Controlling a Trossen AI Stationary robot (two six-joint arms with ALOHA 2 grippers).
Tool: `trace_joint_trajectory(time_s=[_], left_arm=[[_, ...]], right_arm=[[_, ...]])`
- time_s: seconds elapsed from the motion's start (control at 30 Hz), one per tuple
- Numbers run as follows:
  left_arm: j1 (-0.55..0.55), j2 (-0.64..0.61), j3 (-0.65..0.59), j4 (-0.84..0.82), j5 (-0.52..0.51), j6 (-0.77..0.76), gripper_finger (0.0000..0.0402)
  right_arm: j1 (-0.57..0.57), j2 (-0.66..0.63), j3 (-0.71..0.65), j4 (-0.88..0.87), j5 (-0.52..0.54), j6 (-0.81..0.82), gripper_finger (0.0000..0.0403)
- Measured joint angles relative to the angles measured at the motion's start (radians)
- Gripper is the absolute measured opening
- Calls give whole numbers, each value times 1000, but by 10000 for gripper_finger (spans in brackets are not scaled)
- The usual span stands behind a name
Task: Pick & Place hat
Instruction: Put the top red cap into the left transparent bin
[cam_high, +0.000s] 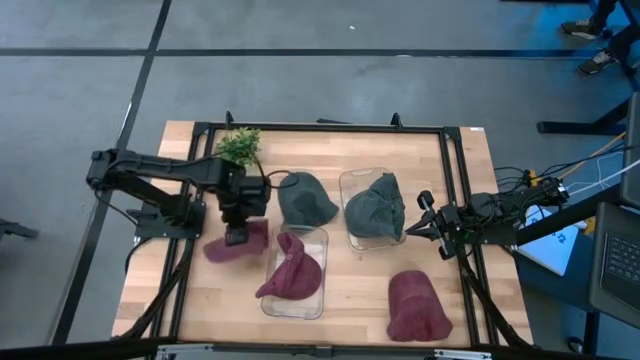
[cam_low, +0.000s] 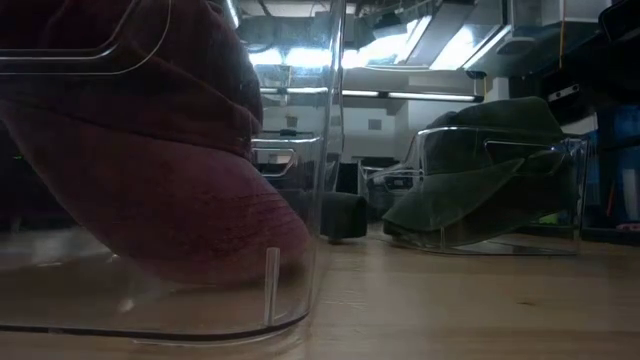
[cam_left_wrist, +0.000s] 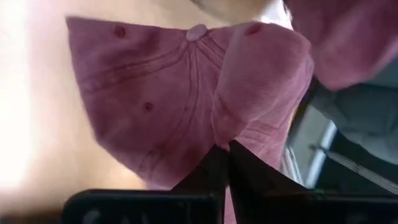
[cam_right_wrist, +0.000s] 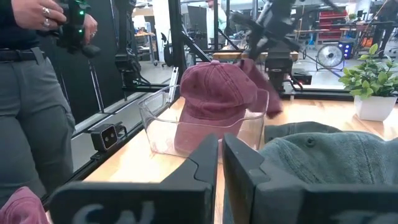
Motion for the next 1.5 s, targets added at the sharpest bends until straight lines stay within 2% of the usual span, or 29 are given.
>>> trace_joint_trajectory(time_s=[0.1,0.27,0.43,0.7,0.87,1.03,1.23,1.5], left_arm=[[-45,0,-10,-36,44,-17,3],[-111,0,-83,-49,51,-99,3],[-174,-4,-114,45,1,-234,3],[-237,4,-114,97,-35,-269,3],[-284,21,-174,95,-65,-411,3],[-357,26,-279,232,-53,-581,6],[-404,26,-335,352,-52,-681,32],[-401,10,-335,425,-51,-633,99]], right_arm=[[0,0,0,0,0,0,26],[0,0,0,0,0,0,26],[0,0,0,0,0,0,26],[0,0,0,0,0,0,26],[0,0,0,0,0,0,26],[0,0,0,0,0,0,26],[0,0,0,0,0,0,26],[0,0,0,0,0,0,26]])
